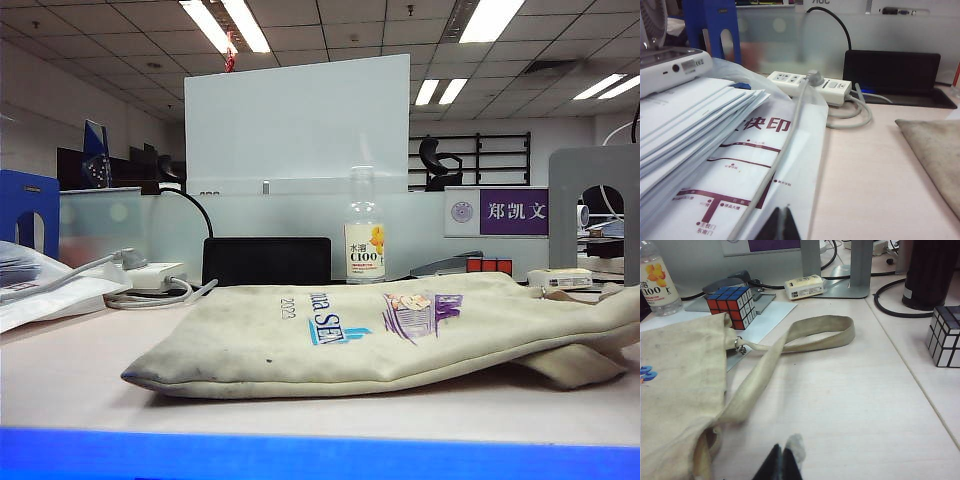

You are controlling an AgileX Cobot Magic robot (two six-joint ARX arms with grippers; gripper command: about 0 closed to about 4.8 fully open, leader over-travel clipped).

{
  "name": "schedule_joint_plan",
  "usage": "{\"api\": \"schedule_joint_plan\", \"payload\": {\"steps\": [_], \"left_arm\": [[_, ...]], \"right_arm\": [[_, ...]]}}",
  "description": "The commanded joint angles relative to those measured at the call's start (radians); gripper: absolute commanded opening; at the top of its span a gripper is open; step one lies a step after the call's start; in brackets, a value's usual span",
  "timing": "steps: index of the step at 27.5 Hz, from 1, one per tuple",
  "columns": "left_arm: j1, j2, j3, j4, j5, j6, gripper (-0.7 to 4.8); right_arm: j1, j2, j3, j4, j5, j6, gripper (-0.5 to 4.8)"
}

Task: Take the glasses case out of the canvas bag and put it on the table.

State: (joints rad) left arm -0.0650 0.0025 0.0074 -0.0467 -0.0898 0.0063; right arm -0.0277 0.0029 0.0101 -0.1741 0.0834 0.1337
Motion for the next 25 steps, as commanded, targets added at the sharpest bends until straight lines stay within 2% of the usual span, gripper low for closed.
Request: {"api": "schedule_joint_plan", "payload": {"steps": [1,4,6,11,18,20,22,25], "left_arm": [[0.002,-0.001,0.001,0.011,-0.005,-0.043,-0.06],[0.002,-0.001,0.001,0.011,-0.025,-0.039,-0.05],[0.002,-0.001,0.001,0.021,-0.029,0.011,-0.05],[0.002,-0.001,0.001,0.025,-0.03,-0.041,-0.05],[0.003,0.0,0.001,0.027,-0.047,-0.053,-0.05],[0.003,0.0,0.001,0.038,-0.013,-0.125,0.01],[0.002,0.001,0.003,0.079,0.075,-0.205,0.22],[-0.017,0.041,0.022,0.166,0.119,-0.256,0.29]], "right_arm": [[0.0,-0.002,-0.002,0.011,0.001,0.015,-0.01],[0.0,-0.002,-0.002,0.018,0.003,0.028,-0.01],[0.0,-0.002,-0.002,0.018,0.004,0.028,-0.01],[0.0,-0.002,-0.002,0.018,-0.005,0.077,-0.01],[0.0,-0.002,-0.002,0.018,-0.039,0.101,-0.01],[0.0,-0.002,0.0,0.018,-0.074,0.143,-0.01],[0.0,-0.002,0.008,0.019,-0.131,0.182,-0.01],[0.0,-0.002,0.034,0.019,-0.219,0.241,-0.01]]}}
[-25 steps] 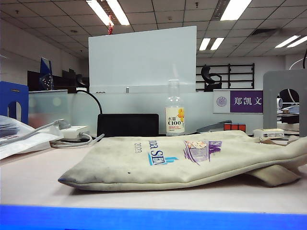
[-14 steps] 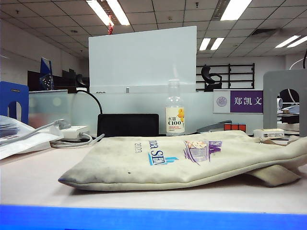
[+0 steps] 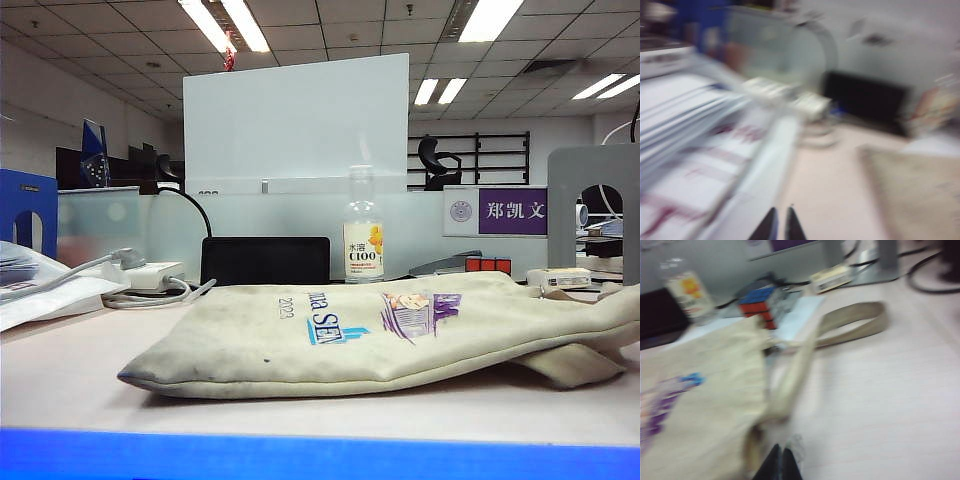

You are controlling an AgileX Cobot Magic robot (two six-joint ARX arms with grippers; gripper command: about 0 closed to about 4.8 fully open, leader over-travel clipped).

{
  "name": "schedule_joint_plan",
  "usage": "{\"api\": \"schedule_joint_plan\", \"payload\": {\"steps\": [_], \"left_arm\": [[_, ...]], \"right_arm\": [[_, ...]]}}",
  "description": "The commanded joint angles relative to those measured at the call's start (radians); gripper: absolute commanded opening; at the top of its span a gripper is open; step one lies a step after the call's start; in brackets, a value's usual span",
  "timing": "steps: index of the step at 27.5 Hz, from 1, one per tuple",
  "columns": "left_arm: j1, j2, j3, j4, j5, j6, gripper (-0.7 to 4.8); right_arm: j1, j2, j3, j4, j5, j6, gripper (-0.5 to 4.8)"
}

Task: Take the glasses case out of the canvas bag and put it on the table.

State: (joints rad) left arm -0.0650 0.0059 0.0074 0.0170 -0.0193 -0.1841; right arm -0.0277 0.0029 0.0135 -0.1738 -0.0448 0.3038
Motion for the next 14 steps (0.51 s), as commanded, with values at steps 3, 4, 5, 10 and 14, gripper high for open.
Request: {"api": "schedule_joint_plan", "payload": {"steps": [3,4,5,10,14], "left_arm": [[-0.048,0.174,0.107,0.141,0.042,-0.067,0.52],[-0.057,0.237,0.136,0.17,0.049,-0.067,0.79],[-0.068,0.31,0.169,0.202,0.066,-0.067,0.99],[-0.176,0.867,0.505,0.318,0.204,-0.092,1.26],[-0.305,1.286,0.918,0.212,0.398,-0.137,1.26]], "right_arm": [[0.0,-0.001,0.067,0.019,-0.152,0.139,-0.01],[0.0,-0.001,0.077,0.022,-0.17,0.161,-0.01],[0.0,-0.001,0.091,0.023,-0.188,0.179,-0.01],[-0.002,-0.001,0.148,0.002,-0.221,0.21,-0.01],[-0.005,0.0,0.204,-0.116,-0.219,0.212,-0.01]]}}
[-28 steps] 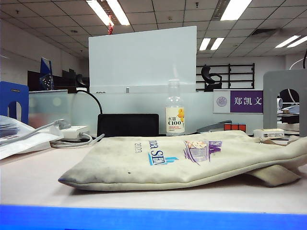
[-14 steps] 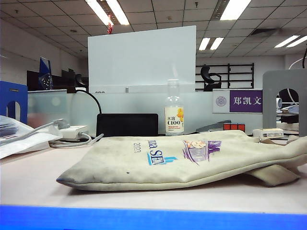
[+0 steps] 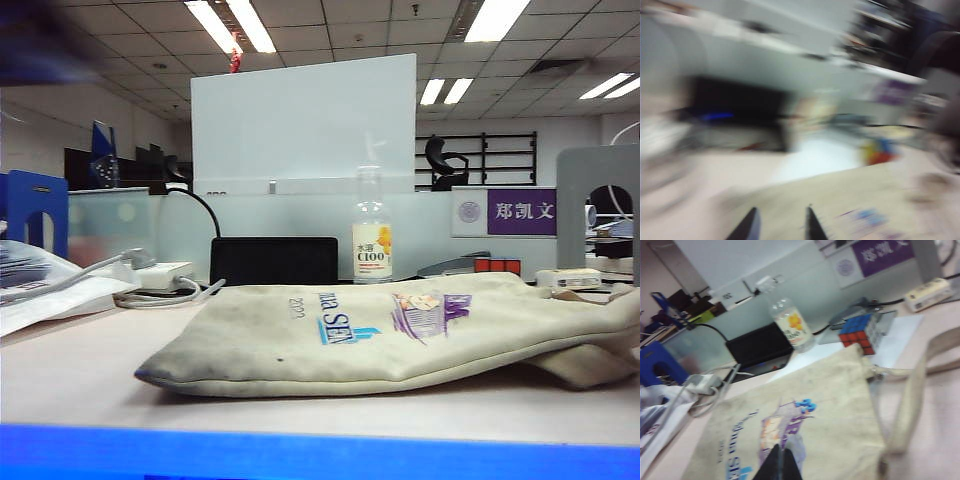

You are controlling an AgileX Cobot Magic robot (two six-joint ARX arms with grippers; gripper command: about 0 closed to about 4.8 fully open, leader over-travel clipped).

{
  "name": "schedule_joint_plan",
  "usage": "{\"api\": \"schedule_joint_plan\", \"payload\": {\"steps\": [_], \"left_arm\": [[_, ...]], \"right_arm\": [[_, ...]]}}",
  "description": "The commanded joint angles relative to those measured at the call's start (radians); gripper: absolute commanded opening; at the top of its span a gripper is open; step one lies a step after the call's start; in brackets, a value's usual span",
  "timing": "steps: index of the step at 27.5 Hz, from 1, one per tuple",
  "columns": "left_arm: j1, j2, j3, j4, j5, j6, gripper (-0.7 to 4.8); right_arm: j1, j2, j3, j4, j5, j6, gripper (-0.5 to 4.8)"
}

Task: Take the glasses case out of the canvas bag and put it on the table.

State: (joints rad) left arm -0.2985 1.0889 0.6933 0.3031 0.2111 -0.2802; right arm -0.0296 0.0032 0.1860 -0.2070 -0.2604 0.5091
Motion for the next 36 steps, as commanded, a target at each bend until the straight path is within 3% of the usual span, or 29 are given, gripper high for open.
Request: {"api": "schedule_joint_plan", "payload": {"steps": [1,3,8,14,18,20,25,31,36], "left_arm": [[-0.1,0.289,0.34,-0.128,0.211,-0.055,1.26],[-0.169,0.473,0.589,-0.283,0.28,-0.079,1.25],[-0.337,0.864,1.178,-0.6,0.275,-0.045,1.25],[-0.497,1.233,1.707,-0.806,0.135,-0.049,1.25],[-0.547,1.359,1.791,-0.853,0.108,-0.058,1.25],[-0.557,1.393,1.791,-0.875,0.114,-0.119,1.25],[-0.557,1.443,1.791,-0.839,0.309,-0.248,1.26],[-0.564,1.447,1.797,-0.747,0.275,-0.304,1.24],[-0.565,1.495,1.797,-0.755,0.264,-0.312,1.24]], "right_arm": [[-0.003,0.001,0.046,-0.137,-0.004,0.006,-0.01],[-0.005,0.003,0.066,-0.227,-0.003,-0.002,-0.01],[-0.015,0.003,0.101,-0.26,0.047,-0.021,-0.01],[0.037,0.001,0.126,-0.258,0.009,-0.015,-0.01],[0.096,-0.001,0.131,-0.276,-0.036,-0.016,-0.01],[0.113,-0.001,0.148,-0.328,-0.061,-0.024,-0.01],[0.139,-0.001,0.175,-0.397,-0.1,-0.031,0.0],[0.198,-0.001,0.175,-0.424,-0.101,-0.024,0.0],[0.219,-0.001,0.175,-0.438,-0.102,0.003,0.01]]}}
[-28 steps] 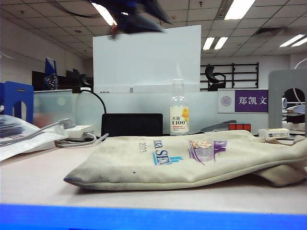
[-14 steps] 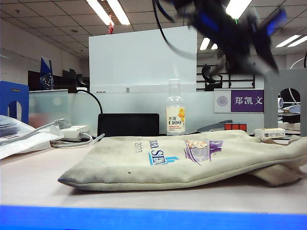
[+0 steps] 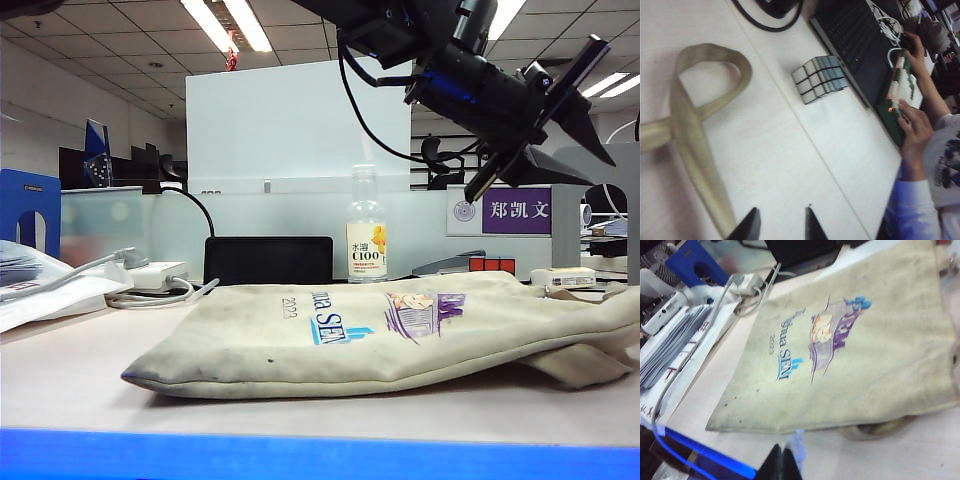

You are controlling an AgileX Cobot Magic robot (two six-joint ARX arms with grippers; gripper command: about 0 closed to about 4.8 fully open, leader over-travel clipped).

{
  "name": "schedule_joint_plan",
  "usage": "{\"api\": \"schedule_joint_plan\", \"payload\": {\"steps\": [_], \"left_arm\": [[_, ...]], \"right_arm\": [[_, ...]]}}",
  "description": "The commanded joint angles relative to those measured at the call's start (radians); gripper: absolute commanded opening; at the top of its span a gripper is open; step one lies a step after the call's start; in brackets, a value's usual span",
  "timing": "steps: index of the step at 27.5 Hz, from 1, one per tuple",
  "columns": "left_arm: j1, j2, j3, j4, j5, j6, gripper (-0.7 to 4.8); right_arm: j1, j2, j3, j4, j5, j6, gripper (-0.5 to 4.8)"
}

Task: Take the glasses case out of the canvas bag and put it on the table.

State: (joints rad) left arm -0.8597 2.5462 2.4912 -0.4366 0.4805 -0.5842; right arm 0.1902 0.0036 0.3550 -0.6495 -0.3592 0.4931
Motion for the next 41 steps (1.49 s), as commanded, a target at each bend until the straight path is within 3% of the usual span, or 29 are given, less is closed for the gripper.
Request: {"api": "schedule_joint_plan", "payload": {"steps": [1,5,8,10,14,18,24,29,34,35,36,37,38,41], "left_arm": [[-0.004,0.049,-0.001,-0.02,-0.005,-0.01,1.25],[-0.019,0.098,-0.001,-0.012,0.047,-0.015,1.54],[-0.035,0.113,-0.001,0.019,0.059,-0.014,2.95],[-0.047,0.116,-0.001,0.04,0.042,0.0,3.55],[-0.061,0.116,-0.001,0.104,0.026,0.008,3.73],[-0.062,0.127,-0.002,0.074,-0.073,0.048,3.73],[-0.053,0.182,-0.001,0.049,-0.071,0.057,3.73],[-0.058,0.22,-0.001,0.085,-0.038,0.026,3.73],[-0.059,0.233,-0.001,0.243,-0.025,-0.069,3.72],[-0.058,0.235,-0.001,0.276,-0.023,-0.096,3.54],[-0.057,0.235,-0.001,0.291,-0.019,-0.11,2.9],[-0.056,0.235,-0.001,0.305,-0.006,-0.117,1.82],[-0.052,0.234,-0.001,0.323,0.016,-0.118,0.22],[-0.036,0.231,0.005,0.409,0.097,-0.161,-0.06]], "right_arm": [[-0.001,-0.001,0.006,-0.002,-0.003,0.035,0.01],[-0.002,-0.001,0.006,-0.059,-0.031,0.058,0.01],[-0.002,-0.001,0.006,-0.084,-0.044,0.058,0.05],[-0.002,-0.001,0.006,-0.083,-0.043,0.058,0.23],[-0.002,-0.001,0.006,-0.083,-0.043,0.058,0.23],[-0.002,-0.001,0.006,-0.083,-0.041,0.058,0.23],[-0.002,-0.001,0.006,-0.083,-0.039,0.058,0.23],[-0.002,-0.001,0.006,-0.083,-0.035,0.058,0.23],[-0.002,-0.001,0.006,-0.083,-0.035,0.058,0.23],[-0.002,-0.001,0.005,-0.083,-0.036,0.058,0.23],[-0.002,-0.001,0.006,-0.083,-0.036,0.058,0.23],[-0.002,-0.001,0.006,-0.083,-0.036,0.058,0.23],[-0.002,-0.001,0.006,-0.083,-0.036,0.058,0.23],[-0.002,-0.001,0.006,-0.083,-0.037,0.058,0.23]]}}
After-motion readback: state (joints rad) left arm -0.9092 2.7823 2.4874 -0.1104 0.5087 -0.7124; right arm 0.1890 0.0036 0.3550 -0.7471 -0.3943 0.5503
